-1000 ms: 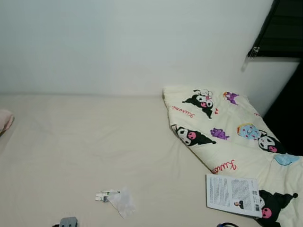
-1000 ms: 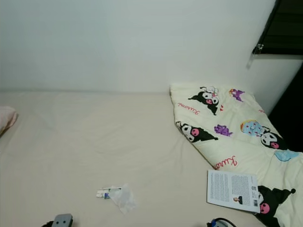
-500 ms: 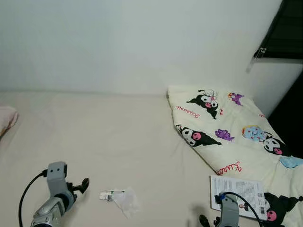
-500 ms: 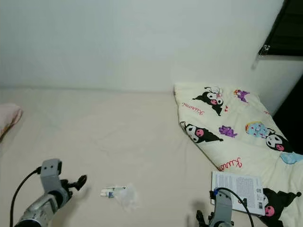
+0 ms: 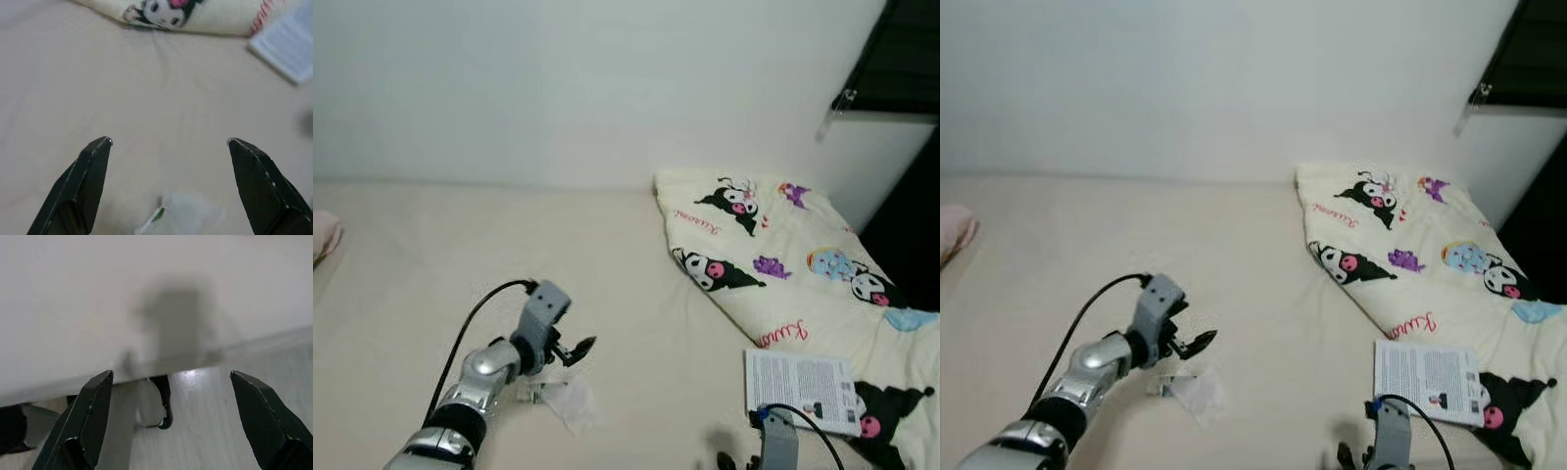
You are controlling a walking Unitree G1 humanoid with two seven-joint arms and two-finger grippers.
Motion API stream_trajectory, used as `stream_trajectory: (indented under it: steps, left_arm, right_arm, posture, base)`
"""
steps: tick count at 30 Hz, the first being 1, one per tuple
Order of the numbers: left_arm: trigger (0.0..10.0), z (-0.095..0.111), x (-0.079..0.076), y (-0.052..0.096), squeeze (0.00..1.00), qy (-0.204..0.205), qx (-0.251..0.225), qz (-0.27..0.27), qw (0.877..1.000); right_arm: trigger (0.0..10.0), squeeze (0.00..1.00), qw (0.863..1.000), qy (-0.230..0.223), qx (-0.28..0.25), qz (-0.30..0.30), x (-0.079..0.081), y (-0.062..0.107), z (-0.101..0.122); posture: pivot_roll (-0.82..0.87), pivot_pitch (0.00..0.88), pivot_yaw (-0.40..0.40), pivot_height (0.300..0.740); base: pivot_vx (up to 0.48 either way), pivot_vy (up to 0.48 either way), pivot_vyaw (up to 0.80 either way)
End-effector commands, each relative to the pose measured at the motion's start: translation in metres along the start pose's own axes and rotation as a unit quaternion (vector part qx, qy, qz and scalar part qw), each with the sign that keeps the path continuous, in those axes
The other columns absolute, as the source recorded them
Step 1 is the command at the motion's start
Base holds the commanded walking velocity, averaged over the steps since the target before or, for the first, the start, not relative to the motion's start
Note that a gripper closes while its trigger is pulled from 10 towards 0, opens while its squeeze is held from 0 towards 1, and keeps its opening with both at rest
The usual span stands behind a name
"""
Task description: Clean up the room
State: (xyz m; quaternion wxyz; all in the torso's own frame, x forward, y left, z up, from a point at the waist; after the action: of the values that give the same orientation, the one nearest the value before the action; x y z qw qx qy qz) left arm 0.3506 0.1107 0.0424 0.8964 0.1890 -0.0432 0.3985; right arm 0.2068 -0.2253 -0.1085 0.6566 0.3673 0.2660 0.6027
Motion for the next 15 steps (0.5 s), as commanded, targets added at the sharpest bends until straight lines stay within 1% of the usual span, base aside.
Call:
stream_trajectory:
  steps: [1,2,3,4,7,9,10,12,13,14,15]
  left_arm:
    - [10.0,0.002,-0.002,-0.004,0.0,-0.045,0.017,-0.012,0.999]
    - [10.0,0.002,-0.002,-0.004,0.0,-0.045,0.017,-0.012,0.999]
    - [10.0,0.001,-0.001,-0.009,0.0,-0.044,0.041,-0.01,0.998]
    - [10.0,-0.001,-0.002,-0.011,0.0,-0.037,0.052,-0.01,0.998]
    - [10.0,-0.002,-0.002,-0.012,0.0,-0.031,0.058,-0.01,0.998]
    - [10.0,-0.009,-0.006,-0.014,0.0,-0.033,0.084,-0.013,0.996]
    - [10.0,-0.009,-0.006,-0.014,0.0,-0.033,0.084,-0.013,0.996]
    - [10.0,-0.014,-0.008,-0.016,0.0,-0.037,0.106,-0.015,0.994]
    - [10.0,-0.015,-0.008,-0.017,0.0,-0.038,0.119,-0.013,0.992]
    - [10.0,-0.015,-0.008,-0.017,0.0,-0.038,0.119,-0.013,0.992]
    - [10.0,-0.016,-0.007,-0.019,0.0,-0.035,0.134,-0.008,0.99]
  right_arm:
    - [10.0,0.0,1.0,-0.005,0.005,-0.003,0.0,0.001,-0.007]
    - [10.0,0.0,1.0,-0.005,0.005,-0.003,0.0,0.001,-0.007]
    - [10.0,0.0,1.0,-0.013,-0.001,0.0,0.002,0.001,-0.006]
    - [10.0,0.0,1.0,-0.014,-0.003,0.001,0.003,0.0,-0.005]
    - [10.0,0.0,1.0,-0.015,-0.004,0.002,0.003,0.0,-0.005]
    - [10.0,0.0,1.0,-0.013,-0.004,0.004,0.006,0.0,-0.005]
    - [10.0,0.0,1.0,-0.013,-0.004,0.004,0.006,0.0,-0.005]
    - [10.0,0.0,1.0,-0.013,-0.005,0.006,0.009,-0.001,-0.005]
    - [10.0,0.0,1.0,-0.015,-0.004,0.006,0.009,0.0,-0.007]
    - [10.0,0.0,1.0,-0.015,-0.004,0.006,0.009,0.0,-0.007]
    - [10.0,0.0,1.0,-0.016,-0.002,0.007,0.009,0.0,-0.009]
  posture:
    - [-0.07,0.0,-0.045,0.613]
    - [-0.07,0.0,-0.045,0.613]
    - [-0.07,0.0,-0.038,0.613]
    - [-0.07,0.0,-0.037,0.613]
    - [-0.07,0.0,-0.037,0.613]
    - [-0.08,0.0,-0.025,0.613]
    - [-0.08,0.0,-0.025,0.613]
    - [-0.08,0.0,-0.021,0.613]
    - [-0.08,0.005,-0.018,0.613]
    - [-0.08,0.005,-0.018,0.613]
    - [-0.08,0.012,-0.012,0.613]
  base:
    - [0.0,0.0,0.0]
    - [0.0,0.0,0.0]
    - [0.0,0.0,0.0]
    - [0.0,0.0,0.0]
    - [0.0,0.0,0.0]
    - [0.0,0.0,0.0]
    - [0.0,0.0,0.0]
    - [0.0,0.0,0.0]
    - [0.0,0.0,0.0]
    - [0.0,0.0,0.0]
    - [0.0,0.0,0.0]
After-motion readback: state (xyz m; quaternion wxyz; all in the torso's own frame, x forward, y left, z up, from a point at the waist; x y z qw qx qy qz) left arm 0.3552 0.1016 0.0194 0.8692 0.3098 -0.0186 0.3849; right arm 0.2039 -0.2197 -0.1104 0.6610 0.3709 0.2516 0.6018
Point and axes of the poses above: a point about 5 cm out from each wrist's last joint towards the gripper, its own y axis pointing back from the gripper into the wrist, its own z axis along the axis of the wrist's last joint, x = y × z, the point moved 4 cm from there along -y, pointing out of the wrist towards the gripper, and after that the axes turned 3 degrees about y, right-handed, at the moved point
